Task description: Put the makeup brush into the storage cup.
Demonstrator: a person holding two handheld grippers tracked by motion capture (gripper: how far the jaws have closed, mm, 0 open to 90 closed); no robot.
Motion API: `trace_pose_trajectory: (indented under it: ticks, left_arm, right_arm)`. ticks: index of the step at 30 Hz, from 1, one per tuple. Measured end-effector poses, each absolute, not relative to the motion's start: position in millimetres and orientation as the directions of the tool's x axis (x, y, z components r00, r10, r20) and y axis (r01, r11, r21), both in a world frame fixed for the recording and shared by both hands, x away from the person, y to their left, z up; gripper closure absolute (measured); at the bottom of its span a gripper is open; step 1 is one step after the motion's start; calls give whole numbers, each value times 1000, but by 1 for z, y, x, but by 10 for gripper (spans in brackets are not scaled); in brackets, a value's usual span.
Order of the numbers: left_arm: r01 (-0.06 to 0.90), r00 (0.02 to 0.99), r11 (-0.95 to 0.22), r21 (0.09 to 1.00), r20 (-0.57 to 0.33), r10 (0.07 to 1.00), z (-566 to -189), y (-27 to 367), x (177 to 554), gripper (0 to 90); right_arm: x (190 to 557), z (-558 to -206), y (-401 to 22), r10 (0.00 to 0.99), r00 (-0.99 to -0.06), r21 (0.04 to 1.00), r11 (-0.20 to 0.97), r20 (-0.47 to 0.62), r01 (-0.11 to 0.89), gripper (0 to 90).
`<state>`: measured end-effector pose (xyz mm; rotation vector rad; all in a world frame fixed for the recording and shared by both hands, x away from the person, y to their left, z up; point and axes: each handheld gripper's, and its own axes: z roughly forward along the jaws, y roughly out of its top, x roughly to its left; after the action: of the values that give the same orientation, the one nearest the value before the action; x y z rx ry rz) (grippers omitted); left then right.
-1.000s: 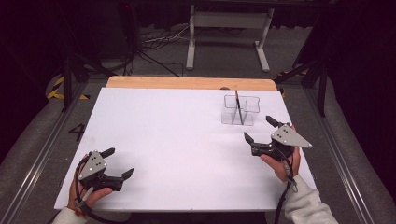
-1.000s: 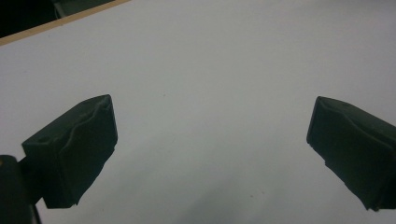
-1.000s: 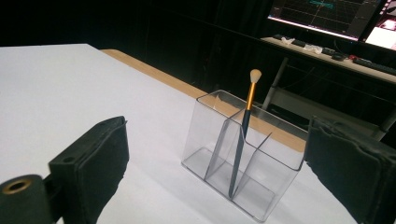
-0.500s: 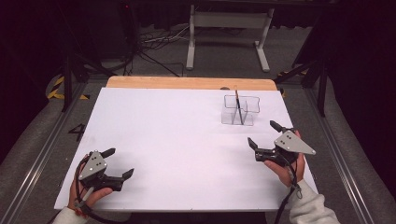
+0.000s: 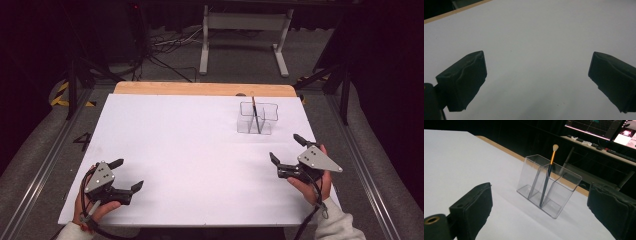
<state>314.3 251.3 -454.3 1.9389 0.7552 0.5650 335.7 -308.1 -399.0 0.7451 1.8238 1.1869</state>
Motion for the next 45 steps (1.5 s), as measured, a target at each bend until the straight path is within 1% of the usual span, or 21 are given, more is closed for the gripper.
trace_pose_trajectory:
  ticks: [22,37,45]
  left_arm:
    - [269,703,-365,891,77,707,-455,251,314,25]
    - [265,705,-360,894,75,705,-455,251,315,24]
    - [235,709,-348,908,85,700,-451,250,312,20]
  right_arm:
    - [320,-413,-323,806,-489,910,411,-333,59,67]
    - [312,-425,-330,797,-518,901,419,-309,108,63]
    - [308,-430,-337,800,-519,895,425,-301,135,56]
